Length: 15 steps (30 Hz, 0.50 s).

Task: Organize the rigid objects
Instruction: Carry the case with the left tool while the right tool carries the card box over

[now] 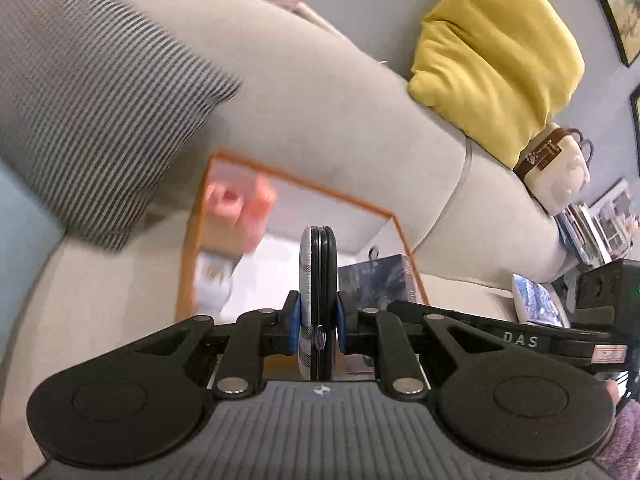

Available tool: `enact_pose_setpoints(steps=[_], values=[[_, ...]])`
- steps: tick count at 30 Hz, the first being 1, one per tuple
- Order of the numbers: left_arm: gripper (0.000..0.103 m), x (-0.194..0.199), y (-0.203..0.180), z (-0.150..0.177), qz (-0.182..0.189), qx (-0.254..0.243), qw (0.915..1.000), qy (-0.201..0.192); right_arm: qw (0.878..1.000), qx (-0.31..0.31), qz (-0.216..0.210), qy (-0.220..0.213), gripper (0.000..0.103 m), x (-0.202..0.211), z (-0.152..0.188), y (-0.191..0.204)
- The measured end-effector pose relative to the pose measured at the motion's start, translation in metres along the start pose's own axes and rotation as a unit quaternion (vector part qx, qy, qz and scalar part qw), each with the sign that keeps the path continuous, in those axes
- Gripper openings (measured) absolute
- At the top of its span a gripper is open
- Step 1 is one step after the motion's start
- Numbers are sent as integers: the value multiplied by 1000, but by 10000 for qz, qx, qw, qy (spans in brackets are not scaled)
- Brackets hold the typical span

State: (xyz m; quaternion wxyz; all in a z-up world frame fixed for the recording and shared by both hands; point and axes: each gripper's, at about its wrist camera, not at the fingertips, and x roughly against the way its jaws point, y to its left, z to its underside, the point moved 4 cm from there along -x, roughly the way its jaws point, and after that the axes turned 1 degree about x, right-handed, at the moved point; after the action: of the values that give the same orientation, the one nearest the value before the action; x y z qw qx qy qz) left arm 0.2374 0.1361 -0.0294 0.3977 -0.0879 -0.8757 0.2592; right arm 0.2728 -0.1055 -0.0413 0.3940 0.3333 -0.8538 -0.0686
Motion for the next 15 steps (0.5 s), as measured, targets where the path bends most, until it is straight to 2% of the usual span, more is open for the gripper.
enact_pose_setpoints(steps=[3,7,10,15], values=[[19,-38,-4,-18,-8,-102,9995,298,9997,-105,215,-1,24,-13,-22,-19],[19,-105,8,-29,-133,-86,9957,915,9980,-221,518,276,24,-51,-35,-46],[19,-139,24,-26,-289,12,9918,1242,9962,-367,600,511,24,-80,-36,-64],[19,-170,34,-20,-334,90,9856,1654,9943,-517,566,746,24,-106,-34,-78]])
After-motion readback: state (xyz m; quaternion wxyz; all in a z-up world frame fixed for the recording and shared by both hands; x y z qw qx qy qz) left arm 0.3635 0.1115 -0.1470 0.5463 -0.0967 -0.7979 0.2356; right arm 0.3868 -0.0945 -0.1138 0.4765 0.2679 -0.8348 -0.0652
